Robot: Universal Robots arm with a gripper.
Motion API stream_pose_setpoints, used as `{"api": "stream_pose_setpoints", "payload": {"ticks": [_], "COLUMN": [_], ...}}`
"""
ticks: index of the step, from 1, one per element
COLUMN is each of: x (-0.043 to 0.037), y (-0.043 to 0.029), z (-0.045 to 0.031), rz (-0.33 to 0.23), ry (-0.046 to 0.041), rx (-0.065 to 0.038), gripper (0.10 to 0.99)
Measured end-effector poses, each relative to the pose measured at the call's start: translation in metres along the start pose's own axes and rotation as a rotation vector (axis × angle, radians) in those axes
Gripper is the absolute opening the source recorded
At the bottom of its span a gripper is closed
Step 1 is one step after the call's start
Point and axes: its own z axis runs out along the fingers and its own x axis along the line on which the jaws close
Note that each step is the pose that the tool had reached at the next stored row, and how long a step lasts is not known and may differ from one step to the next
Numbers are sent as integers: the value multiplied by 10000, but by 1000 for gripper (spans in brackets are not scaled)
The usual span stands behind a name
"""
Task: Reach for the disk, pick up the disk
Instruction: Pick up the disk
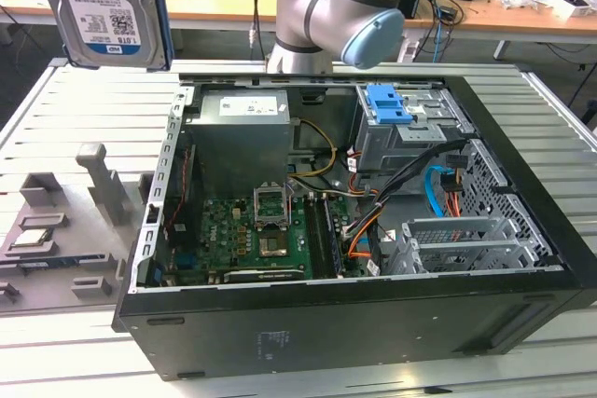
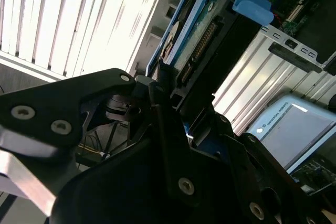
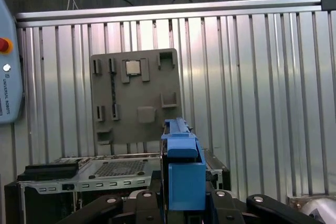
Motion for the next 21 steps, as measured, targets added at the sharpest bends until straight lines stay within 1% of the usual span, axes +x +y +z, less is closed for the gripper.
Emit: {"api": "stream_pose_setpoints", "payload": {"ticks": [2,8,9,10,14,21], "x": [-3,-10,-13,-14,-17,-22], "y": [-51,-167,-211,-231,-286,-363], "z": [11,46,67,82,139,222], "rz": [1,0,1,2,2,3], "ry": [3,16,25,34,59,78], "rx": [0,0,1,0,1,0], "gripper": [369,369,369,369,369,369]}}
